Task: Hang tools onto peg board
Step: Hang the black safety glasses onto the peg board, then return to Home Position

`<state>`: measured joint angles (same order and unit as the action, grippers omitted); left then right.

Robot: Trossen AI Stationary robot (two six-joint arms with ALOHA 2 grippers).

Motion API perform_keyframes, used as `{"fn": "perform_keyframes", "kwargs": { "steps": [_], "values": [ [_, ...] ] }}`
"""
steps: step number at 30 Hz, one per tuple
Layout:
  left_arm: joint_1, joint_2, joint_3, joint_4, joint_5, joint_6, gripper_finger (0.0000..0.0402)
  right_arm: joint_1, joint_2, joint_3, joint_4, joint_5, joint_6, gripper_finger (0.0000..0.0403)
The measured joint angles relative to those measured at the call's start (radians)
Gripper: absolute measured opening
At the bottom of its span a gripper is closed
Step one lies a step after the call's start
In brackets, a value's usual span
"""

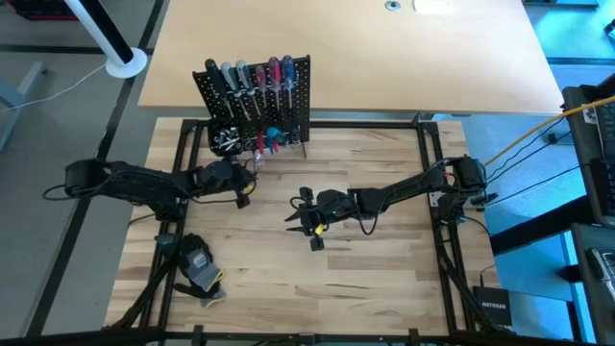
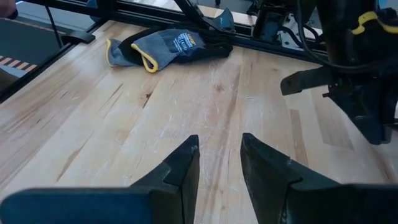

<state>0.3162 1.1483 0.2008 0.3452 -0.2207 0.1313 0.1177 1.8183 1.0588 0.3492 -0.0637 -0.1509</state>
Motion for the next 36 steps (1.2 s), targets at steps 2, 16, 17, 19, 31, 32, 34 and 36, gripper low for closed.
{"fn": "perform_keyframes", "kwargs": {
  "steps": [2,16,17,19,31,32,34,36],
  "values": [
    [0.006,0.029,0.0,0.025,0.011,-0.001,0.0006,0.0,0.0,0.0,0.0,0.0,0.0,0.0117],
    [0.035,0.071,0.001,0.014,-0.036,-0.075,0.0026,0.0,0.0,0.0,-0.003,-0.017,0.016,0.0117],
    [0.035,0.071,0.001,0.014,-0.039,-0.079,0.0032,0.0,0.0,0.0,-0.003,-0.017,0.016,0.0117],
    [0.035,0.071,0.001,0.016,-0.041,-0.084,0.0043,0.0,0.0,0.0,-0.003,-0.017,0.016,0.0117],
    [0.033,0.021,0.033,-0.055,-0.038,-0.044,0.0156,0.0,0.0,0.0,-0.007,-0.017,0.023,0.0117],
    [0.033,0.004,0.042,-0.088,-0.038,-0.045,0.0164,0.0,0.0,0.0,-0.008,-0.017,0.023,0.0117],
    [0.033,-0.038,0.059,-0.168,-0.038,-0.05,0.0177,0.0,0.0,0.0,-0.01,-0.016,0.023,0.0117],
    [0.031,-0.081,0.074,-0.252,-0.038,-0.064,0.0184,0.0,0.0,0.0,-0.01,-0.017,0.023,0.0117]
  ]
}}
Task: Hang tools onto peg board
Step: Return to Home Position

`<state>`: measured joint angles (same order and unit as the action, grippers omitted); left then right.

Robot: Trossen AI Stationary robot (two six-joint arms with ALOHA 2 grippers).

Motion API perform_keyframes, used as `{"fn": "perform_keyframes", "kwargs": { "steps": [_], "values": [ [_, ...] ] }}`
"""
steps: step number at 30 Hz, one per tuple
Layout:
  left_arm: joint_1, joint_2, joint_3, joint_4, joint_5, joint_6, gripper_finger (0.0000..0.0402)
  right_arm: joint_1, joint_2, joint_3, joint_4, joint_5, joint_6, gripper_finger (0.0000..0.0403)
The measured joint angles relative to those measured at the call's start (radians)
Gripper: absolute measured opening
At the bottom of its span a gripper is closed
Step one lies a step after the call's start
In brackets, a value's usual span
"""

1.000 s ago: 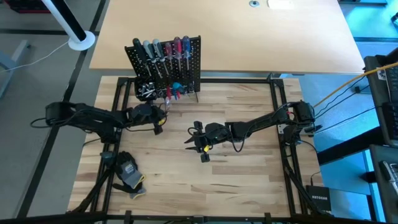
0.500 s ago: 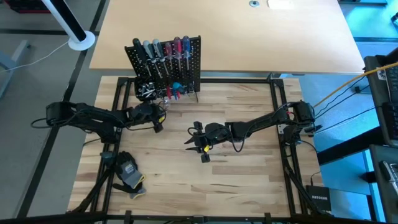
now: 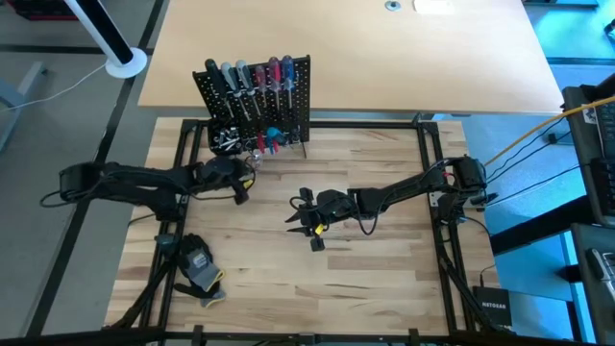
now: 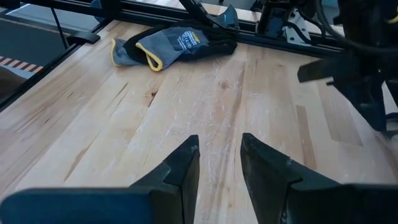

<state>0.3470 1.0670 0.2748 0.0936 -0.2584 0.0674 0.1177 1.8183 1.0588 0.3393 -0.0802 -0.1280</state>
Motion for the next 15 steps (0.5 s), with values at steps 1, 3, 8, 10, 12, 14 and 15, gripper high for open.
{"fn": "perform_keyframes", "kwargs": {
  "steps": [1,3,8,10,12,14,15],
  "values": [
    [-0.004,-0.023,0.008,-0.047,0.0,-0.006,0.0186,0.0,0.0,0.0,0.0,0.0,0.0,0.0117],
    [-0.016,-0.07,0.024,-0.14,0.0,-0.018,0.0187,0.0,0.0,0.0,0.0,0.0,0.0,0.0117],
    [-0.071,-0.19,0.059,-0.394,0.0,-0.069,0.0188,0.0,0.0,0.0,-0.001,0.0,0.0,0.0117],
    [-0.101,-0.235,0.061,-0.417,0.0,-0.097,0.0188,0.0,0.0,0.0,-0.001,0.0,0.0,0.0117],
    [-0.138,-0.283,0.062,-0.409,0.005,-0.12,0.0185,0.0,0.0,0.0,-0.001,0.0,0.0,0.0117],
    [-0.177,-0.322,0.067,-0.405,0.013,-0.159,0.0181,0.0,0.0,0.0,-0.001,0.0,0.0,0.0117],
    [-0.199,-0.339,0.067,-0.406,0.031,-0.178,0.0179,0.0,0.0,0.0,-0.001,0.0,0.0,0.0117]
  ]
}}
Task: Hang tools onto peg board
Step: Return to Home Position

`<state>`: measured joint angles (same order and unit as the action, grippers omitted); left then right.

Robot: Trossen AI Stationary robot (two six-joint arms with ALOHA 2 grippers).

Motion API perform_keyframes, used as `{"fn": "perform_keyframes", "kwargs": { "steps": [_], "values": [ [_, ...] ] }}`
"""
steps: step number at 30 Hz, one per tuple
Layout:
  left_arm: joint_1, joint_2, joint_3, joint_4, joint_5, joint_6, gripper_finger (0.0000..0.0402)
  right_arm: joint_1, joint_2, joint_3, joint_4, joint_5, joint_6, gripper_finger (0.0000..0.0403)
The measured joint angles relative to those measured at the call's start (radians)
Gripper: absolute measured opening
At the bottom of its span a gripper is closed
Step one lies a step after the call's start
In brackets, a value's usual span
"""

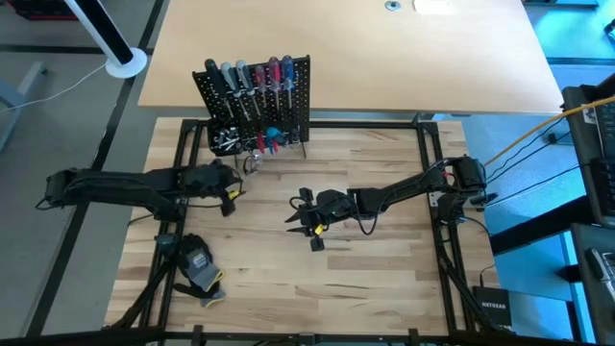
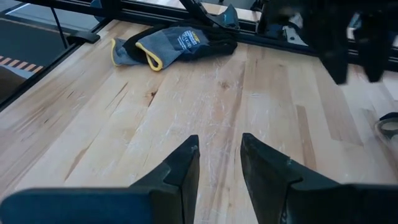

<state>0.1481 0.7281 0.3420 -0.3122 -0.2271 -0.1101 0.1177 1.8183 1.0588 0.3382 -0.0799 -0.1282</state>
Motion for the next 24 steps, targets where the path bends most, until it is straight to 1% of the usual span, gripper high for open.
{"fn": "perform_keyframes", "kwargs": {
  "steps": [3,6,9,13,16,19,20,22,24],
  "values": [
    [-0.079,-0.041,0.0,0.015,0.068,-0.063,0.017,0.0,-0.004,0.0,-0.005,0.0,0.001,0.0117],
    [-0.179,-0.064,0.0,0.054,0.094,-0.097,0.0157,0.001,-0.031,0.0,-0.026,0.0,0.035,0.0117],
    [-0.276,-0.079,0.0,0.096,0.082,-0.109,0.0138,0.001,-0.091,0.0,-0.079,0.0,0.085,0.0117],
    [-0.38,-0.103,0.0,0.127,0.006,-0.098,0.0096,0.0,-0.179,0.001,-0.185,0.011,0.103,0.0112],
    [-0.444,-0.125,-0.002,0.133,-0.064,-0.084,0.0054,-0.001,-0.24,0.001,-0.247,0.018,0.1,0.0089],
    [-0.493,-0.162,-0.026,0.156,-0.085,-0.077,0.0013,-0.017,-0.301,-0.024,-0.279,-0.013,0.1,0.0053],
    [-0.506,-0.177,-0.038,0.171,-0.089,-0.077,0.0007,-0.027,-0.325,-0.043,-0.279,-0.03,0.105,0.004],
    [-0.531,-0.217,-0.066,0.187,-0.108,-0.085,0.0008,-0.038,-0.385,-0.102,-0.249,-0.052,0.126,0.0014],
    [-0.545,-0.259,-0.077,0.196,-0.142,-0.073,0.0011,-0.05,-0.452,-0.178,-0.192,-0.054,0.148,0.0006]
  ]
}}
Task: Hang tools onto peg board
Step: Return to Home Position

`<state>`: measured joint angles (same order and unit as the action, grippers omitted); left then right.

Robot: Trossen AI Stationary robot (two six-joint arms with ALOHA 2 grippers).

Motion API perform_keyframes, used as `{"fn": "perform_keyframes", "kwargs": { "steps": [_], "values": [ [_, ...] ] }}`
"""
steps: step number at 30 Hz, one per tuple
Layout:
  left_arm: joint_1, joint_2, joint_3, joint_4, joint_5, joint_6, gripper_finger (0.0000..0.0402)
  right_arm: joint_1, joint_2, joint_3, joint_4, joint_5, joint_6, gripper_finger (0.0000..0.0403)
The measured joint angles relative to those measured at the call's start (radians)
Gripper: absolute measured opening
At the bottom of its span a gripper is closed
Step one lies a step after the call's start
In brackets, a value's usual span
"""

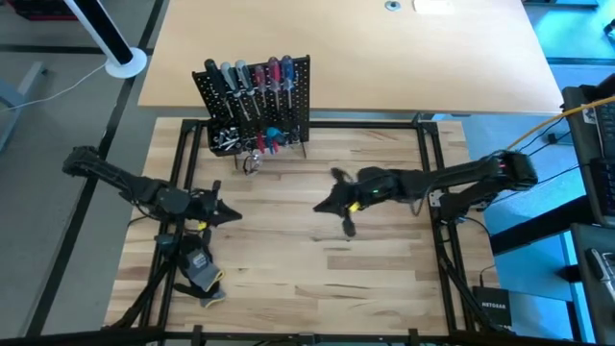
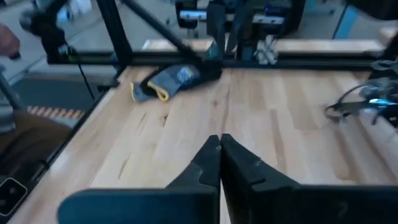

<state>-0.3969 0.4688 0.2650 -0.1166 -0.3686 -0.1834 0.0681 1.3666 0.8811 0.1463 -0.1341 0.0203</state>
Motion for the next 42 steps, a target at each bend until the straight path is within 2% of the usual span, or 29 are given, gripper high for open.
{"fn": "perform_keyframes", "kwargs": {
  "steps": [6,12,17,22,26,36,42],
  "values": [
    [0.017,-0.137,-0.04,0.009,-0.021,0.049,0.0003,-0.041,-0.191,-0.231,0.201,0.002,0.058,0.0021],
    [0.075,-0.262,-0.093,0.007,-0.021,0.069,0.0002,-0.102,-0.361,-0.365,0.224,-0.023,0.079,0.0006],
    [0.131,-0.344,-0.142,-0.003,-0.02,0.066,0.0001,-0.154,-0.479,-0.473,0.313,-0.093,0.113,0.0007],
    [0.157,-0.411,-0.162,-0.011,0.031,0.06,0.0001,-0.19,-0.577,-0.582,0.374,-0.094,0.149,0.0006],
    [0.157,-0.462,-0.166,-0.06,0.033,0.057,0.0001,-0.202,-0.65,-0.66,0.382,-0.088,0.169,0.0003],
    [0.158,-0.465,-0.181,-0.072,0.032,0.026,0.0001,-0.2,-0.871,-0.812,0.385,-0.056,0.199,0.0004],
    [0.158,-0.465,-0.192,-0.027,0.029,0.027,0.0001,-0.2,-1.01,-0.869,0.343,0.017,0.212,0.0005]
  ]
}}
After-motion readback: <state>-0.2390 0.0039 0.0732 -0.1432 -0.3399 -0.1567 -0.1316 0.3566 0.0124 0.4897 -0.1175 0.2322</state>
